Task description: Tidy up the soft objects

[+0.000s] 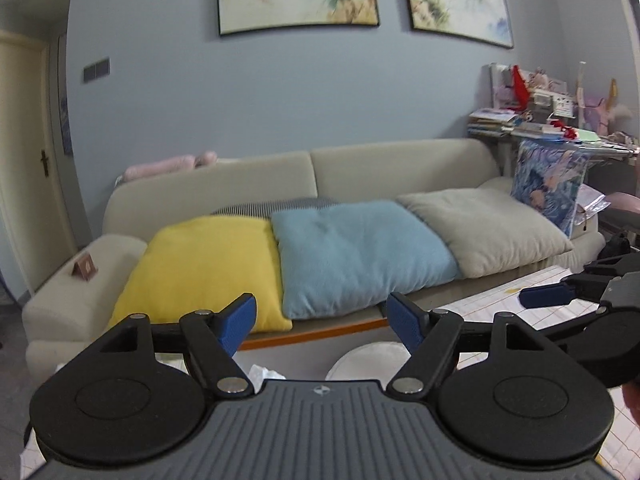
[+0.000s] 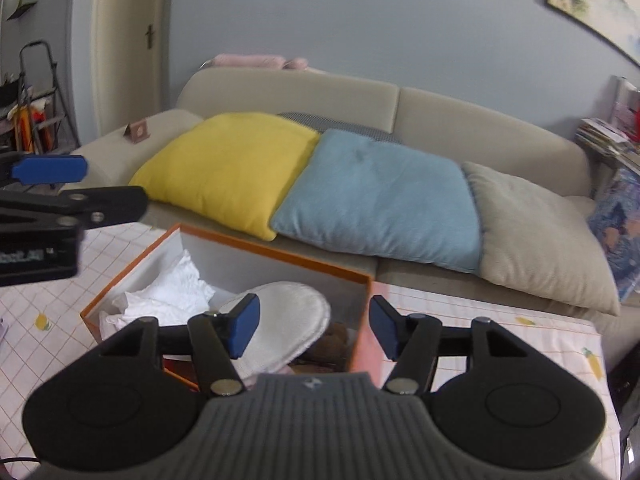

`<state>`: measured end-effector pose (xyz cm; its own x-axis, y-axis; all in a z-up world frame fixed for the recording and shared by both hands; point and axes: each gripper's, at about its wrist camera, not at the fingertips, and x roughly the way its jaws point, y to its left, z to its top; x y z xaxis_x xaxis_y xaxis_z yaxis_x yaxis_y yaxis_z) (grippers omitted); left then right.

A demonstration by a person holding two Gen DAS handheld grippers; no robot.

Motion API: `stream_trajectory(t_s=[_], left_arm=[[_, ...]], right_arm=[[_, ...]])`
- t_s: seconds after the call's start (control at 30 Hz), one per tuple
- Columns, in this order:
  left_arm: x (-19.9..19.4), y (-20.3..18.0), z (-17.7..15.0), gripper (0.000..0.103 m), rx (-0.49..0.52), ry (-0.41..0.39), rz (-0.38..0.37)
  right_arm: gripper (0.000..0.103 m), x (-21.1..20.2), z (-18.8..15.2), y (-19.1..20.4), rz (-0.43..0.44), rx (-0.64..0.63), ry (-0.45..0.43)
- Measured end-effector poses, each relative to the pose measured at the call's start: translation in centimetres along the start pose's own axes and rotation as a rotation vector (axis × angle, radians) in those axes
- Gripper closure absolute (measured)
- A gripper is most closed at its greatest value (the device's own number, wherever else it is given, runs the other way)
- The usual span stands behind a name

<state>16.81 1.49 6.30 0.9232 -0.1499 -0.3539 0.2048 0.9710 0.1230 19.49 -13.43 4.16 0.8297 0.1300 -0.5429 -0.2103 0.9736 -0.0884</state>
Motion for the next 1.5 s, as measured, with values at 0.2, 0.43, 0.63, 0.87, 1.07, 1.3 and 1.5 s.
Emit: stream_trajectory(t_s=[0.2,0.43,0.63,0.87,1.07,1.3,1.5], left_arm=[[-4.6,-2.6,-0.6,0.016,0.047,-0.059,0.015],[-7.9,-4.5,-1.7,0.015,-0.01,-0.047,0.029],[-9.1,-4.2,-4.9,0.015,-0.162,0.043,-0.006],[-9.3,-3.4,-8.8,0.015,-0.227,0.169,0.091],[-10.4,-4.4,-9.4,0.014,-0.146,0.197,0.139],[-11.9,-5.8,-9.5,0.006,-0.15,0.212,0.139],[-11.8,-6.0,-10.5,0.006,-0.206,0.314,0.115]], right_arm=[[0.035,-7.2,-2.5,-2.8,-0.073,0.104,-0.064],[0.028,-13.2,-5.0,-3.4,-0.1,0.183,-0.135],[0.022,-15.1,-7.3,-3.0,-0.087,0.205,-0.102],[0.015,-14.9,-10.3,-1.7,-0.075,0.216,0.019],[0.009,-15.1,-12.2,-0.2,-0.089,0.206,0.056],[0.005,-16.5,-13.8,1.1,-0.104,0.214,0.076],[0.003,-17.7,-14.6,1.3,-0.114,0.199,0.099]])
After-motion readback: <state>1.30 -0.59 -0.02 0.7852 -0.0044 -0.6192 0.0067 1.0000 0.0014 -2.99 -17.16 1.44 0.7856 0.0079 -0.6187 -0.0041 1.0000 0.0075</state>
